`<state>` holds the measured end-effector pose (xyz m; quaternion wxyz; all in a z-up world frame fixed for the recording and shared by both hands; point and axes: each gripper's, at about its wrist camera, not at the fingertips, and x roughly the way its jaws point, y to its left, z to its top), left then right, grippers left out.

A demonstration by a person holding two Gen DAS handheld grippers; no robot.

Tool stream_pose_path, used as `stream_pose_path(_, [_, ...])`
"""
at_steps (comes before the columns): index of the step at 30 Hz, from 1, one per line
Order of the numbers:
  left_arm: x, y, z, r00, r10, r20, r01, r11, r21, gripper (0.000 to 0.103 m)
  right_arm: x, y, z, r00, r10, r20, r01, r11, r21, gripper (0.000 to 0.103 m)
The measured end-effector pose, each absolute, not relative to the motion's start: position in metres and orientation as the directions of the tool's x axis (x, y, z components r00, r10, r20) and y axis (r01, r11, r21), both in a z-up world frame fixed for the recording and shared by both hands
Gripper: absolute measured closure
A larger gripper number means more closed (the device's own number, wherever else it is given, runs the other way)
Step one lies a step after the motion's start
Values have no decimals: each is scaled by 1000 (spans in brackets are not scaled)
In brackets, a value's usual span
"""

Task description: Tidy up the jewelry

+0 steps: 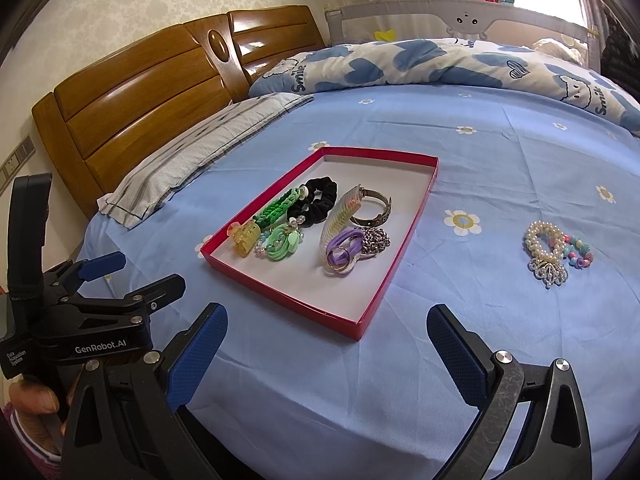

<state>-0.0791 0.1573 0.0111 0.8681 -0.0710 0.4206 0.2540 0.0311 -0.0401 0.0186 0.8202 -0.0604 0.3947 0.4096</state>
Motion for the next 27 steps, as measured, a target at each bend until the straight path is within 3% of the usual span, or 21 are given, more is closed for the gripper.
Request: stream_pose_path(27, [-76, 155, 11, 516, 377, -769, -486, 868, 100, 0, 32, -39, 22, 354, 627, -694, -720, 656, 226, 2])
